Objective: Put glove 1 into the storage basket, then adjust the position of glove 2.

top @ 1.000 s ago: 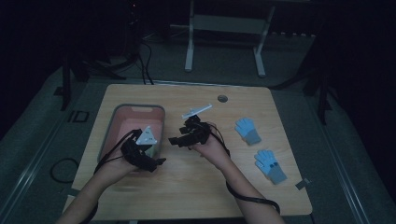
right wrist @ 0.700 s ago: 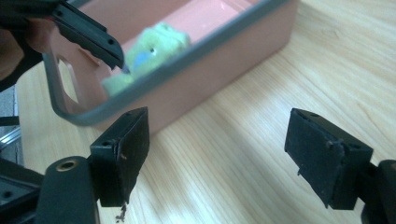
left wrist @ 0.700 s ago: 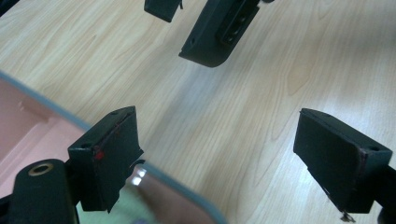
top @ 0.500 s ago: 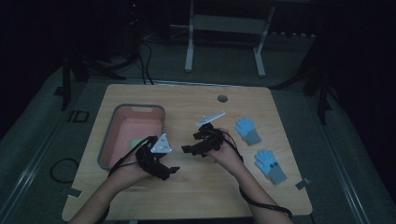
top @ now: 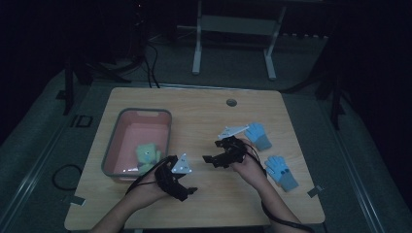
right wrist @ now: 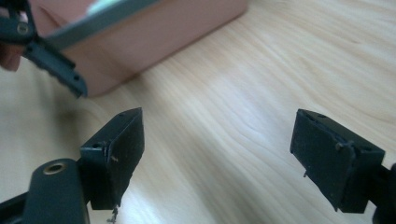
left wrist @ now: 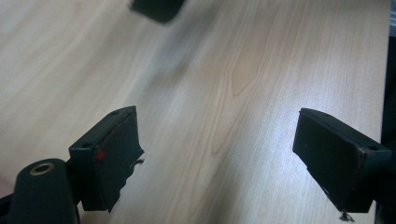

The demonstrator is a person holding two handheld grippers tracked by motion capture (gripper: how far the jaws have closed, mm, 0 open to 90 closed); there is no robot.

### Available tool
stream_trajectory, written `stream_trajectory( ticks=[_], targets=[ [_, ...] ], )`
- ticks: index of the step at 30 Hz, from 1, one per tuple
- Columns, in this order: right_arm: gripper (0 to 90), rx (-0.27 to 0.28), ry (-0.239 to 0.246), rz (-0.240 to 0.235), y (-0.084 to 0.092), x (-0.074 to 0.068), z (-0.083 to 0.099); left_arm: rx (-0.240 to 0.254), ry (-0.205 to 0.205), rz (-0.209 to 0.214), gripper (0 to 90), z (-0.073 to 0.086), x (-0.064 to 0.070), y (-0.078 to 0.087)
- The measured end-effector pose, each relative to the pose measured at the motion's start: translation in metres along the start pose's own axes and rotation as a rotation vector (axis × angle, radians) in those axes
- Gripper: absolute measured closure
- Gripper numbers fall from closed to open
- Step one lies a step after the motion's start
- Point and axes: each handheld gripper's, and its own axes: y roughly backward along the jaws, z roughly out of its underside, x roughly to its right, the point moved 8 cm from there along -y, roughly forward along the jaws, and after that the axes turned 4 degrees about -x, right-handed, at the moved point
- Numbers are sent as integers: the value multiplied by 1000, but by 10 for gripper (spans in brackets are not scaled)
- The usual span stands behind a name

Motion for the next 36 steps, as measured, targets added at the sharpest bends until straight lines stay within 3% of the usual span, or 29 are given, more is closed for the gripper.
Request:
stream_trajectory(
  ticks=[1, 3, 7, 11, 21, 30, 31, 33, 34, 36],
  targets=[
    [177, 6, 18, 38, 3, 4, 4, 2, -20, -17, 150, 1, 1, -4],
    [176, 8, 24, 50, 4, 6, 6, 7, -33, -38, 150, -1, 6, -8],
    [168, 6, 8, 49, 8, 12, 16, 43, -57, -43, 150, -9, 21, -11],
    [168, 8, -36, 30, 14, 19, 24, 30, -69, -24, 149, -10, 30, -20],
    [136, 52, -111, 11, 35, 33, 40, 16, -10, 3, 149, 6, 29, -42],
    [143, 79, -121, 102, 60, 56, 56, 45, 32, 0, 149, 14, 30, -44],
    [215, 74, -120, 128, 66, 61, 60, 53, 40, 1, 149, 14, 30, -43],
    [221, 72, -118, 138, 68, 63, 61, 57, 40, -7, 149, 14, 30, -42],
    [282, 64, -108, 188, 74, 71, 65, 61, 41, -11, 149, 14, 30, -42],
    [293, 63, -109, 208, 76, 76, 66, 53, 36, -14, 149, 15, 30, -42]
  ],
)
